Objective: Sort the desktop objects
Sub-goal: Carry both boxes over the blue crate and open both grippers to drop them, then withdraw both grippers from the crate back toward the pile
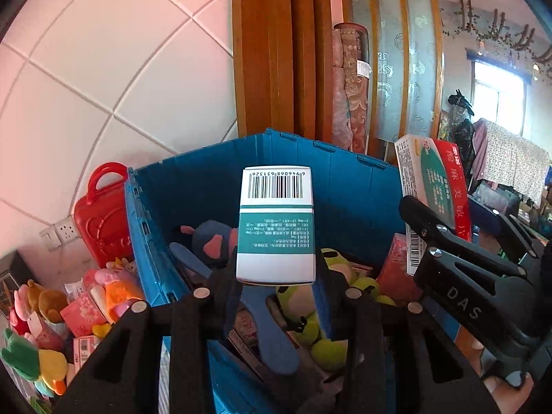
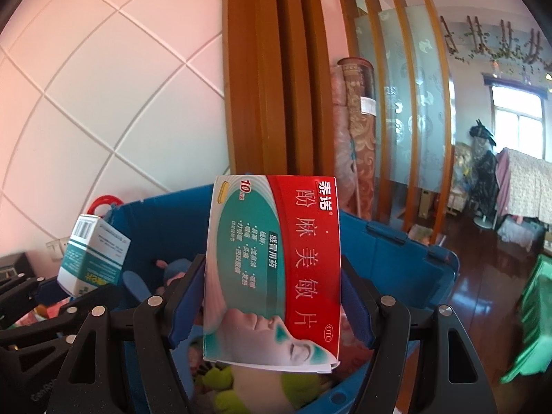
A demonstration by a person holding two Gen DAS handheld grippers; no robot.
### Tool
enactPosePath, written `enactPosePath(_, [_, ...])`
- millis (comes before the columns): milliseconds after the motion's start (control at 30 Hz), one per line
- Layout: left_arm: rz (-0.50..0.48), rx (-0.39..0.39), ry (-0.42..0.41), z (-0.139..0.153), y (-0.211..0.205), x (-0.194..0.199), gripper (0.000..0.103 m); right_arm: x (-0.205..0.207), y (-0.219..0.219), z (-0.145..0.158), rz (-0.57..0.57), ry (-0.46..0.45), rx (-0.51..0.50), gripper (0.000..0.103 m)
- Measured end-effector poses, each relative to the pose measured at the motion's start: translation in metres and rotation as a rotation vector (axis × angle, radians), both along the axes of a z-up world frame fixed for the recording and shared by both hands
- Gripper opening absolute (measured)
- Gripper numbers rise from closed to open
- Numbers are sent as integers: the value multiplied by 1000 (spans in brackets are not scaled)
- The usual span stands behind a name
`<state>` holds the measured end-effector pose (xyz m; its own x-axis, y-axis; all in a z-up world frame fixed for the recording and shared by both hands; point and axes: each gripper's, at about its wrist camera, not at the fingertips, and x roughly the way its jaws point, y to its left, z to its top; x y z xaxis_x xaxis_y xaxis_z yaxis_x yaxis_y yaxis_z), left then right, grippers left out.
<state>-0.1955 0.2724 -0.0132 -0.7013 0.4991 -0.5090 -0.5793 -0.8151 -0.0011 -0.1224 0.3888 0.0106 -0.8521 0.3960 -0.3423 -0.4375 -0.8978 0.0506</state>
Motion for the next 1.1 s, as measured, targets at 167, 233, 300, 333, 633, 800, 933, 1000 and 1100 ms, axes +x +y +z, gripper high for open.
enactPosePath(167, [1, -2, -10, -1, -3, 1, 55, 1, 6, 0, -11, -26, -23, 100])
enactPosePath(233, [7, 19, 5, 1, -7, 4, 70, 9, 7, 1, -36, -7, -23, 100])
enactPosePath(300, [-2, 35, 6, 2, -11, 9, 79, 15, 10, 4, -42, 3, -35, 103])
enactPosePath(333, [-5, 36, 8, 3, -12, 10, 79, 19, 11, 5, -48, 10, -40, 103])
enactPosePath(633, [25, 33, 5, 8, -39, 28, 79, 43, -9, 13, -33, 43, -49, 103])
enactPosePath(800, [77, 52, -13, 12, -80, 29, 79, 51, -39, 26, 8, 83, -28, 103])
enactPosePath(933, [150, 80, -34, 11, -123, 28, 79, 49, -74, 33, 73, 97, 0, 103])
enactPosePath(1000, [190, 88, -40, 10, -146, 26, 79, 44, -92, 34, 103, 89, 10, 103])
enactPosePath(1100, [239, 83, -36, 7, -178, 27, 80, 37, -120, 36, 147, 78, 22, 103])
